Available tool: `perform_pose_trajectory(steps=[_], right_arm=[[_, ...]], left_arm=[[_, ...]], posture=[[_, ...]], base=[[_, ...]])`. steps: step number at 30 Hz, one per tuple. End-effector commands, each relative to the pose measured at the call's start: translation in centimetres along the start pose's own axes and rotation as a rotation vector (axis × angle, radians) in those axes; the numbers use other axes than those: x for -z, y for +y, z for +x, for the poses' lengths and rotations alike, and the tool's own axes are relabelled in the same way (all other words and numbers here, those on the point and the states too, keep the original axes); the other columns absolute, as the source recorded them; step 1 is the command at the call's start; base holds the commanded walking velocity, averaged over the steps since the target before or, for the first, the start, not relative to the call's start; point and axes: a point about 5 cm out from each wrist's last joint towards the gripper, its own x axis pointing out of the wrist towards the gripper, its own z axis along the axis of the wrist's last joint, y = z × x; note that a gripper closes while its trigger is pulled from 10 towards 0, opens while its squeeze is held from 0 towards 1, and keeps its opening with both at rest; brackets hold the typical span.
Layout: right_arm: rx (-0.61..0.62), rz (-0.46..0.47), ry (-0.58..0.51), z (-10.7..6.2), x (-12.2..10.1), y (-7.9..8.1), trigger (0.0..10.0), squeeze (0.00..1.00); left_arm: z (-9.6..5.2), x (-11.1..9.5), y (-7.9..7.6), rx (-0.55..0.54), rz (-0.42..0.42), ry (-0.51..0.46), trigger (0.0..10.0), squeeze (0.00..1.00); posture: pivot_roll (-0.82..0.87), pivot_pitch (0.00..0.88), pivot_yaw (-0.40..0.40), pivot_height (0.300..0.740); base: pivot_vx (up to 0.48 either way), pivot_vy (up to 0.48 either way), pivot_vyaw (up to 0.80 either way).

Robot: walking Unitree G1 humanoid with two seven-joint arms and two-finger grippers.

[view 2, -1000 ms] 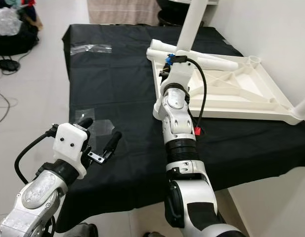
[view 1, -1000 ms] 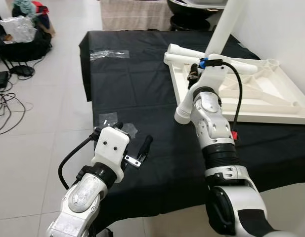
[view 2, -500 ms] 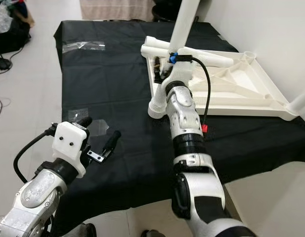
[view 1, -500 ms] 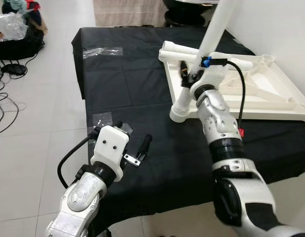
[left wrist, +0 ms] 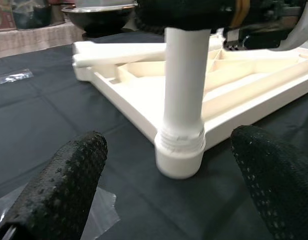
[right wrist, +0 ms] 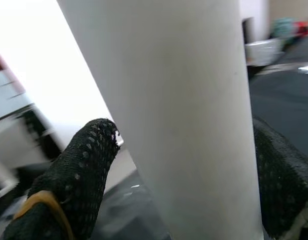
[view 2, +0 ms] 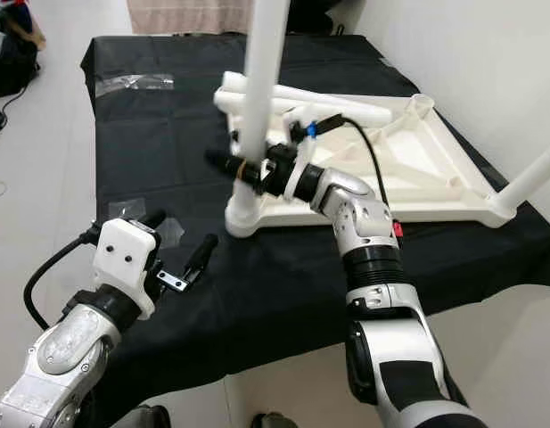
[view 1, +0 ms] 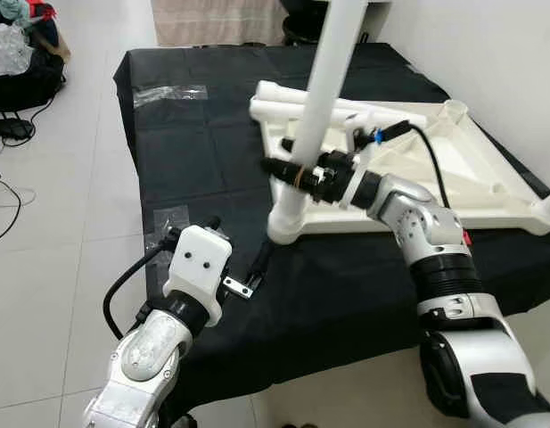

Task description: Building children table

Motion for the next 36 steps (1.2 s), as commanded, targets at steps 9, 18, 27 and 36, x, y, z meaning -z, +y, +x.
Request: perform_pose_trajectory(steps=[9,18,27,36], right_arm=[[-0.252,0.050,0.020,1.3,0.3,1.8,0.0,0.00],[-0.171,-0.014,0.052,1.6,0.5,1.4,0.0,0.00],[0.712,-0.105,-0.030,0.6,-0.5,-4.1,0.0,0.00],[1.504,-0.135,-0.055,-4.5,-0.3,-5.2,0.0,0.00]], left_arm=[[-0.2,0.5,-0.7,0.019,-0.025,0.020,10.0,0.00],[-0.2,0.5,-0.7,0.018,-0.026,0.021,10.0,0.00],[-0.2,0.6,-0.5,0.014,-0.019,0.020,10.0,0.00],[0.0,0.5,-0.5,0.016,-0.016,0.017,10.0,0.00]], posture=[[0.10,0.155,-0.123,0.740],[0.10,0.156,-0.124,0.740],[0.09,0.153,-0.120,0.740],[0.09,0.151,-0.119,0.740]], base=[[0.000,0.000,0.00],[0.000,0.000,0.00],[0.000,0.000,0.00],[0.000,0.000,0.00]])
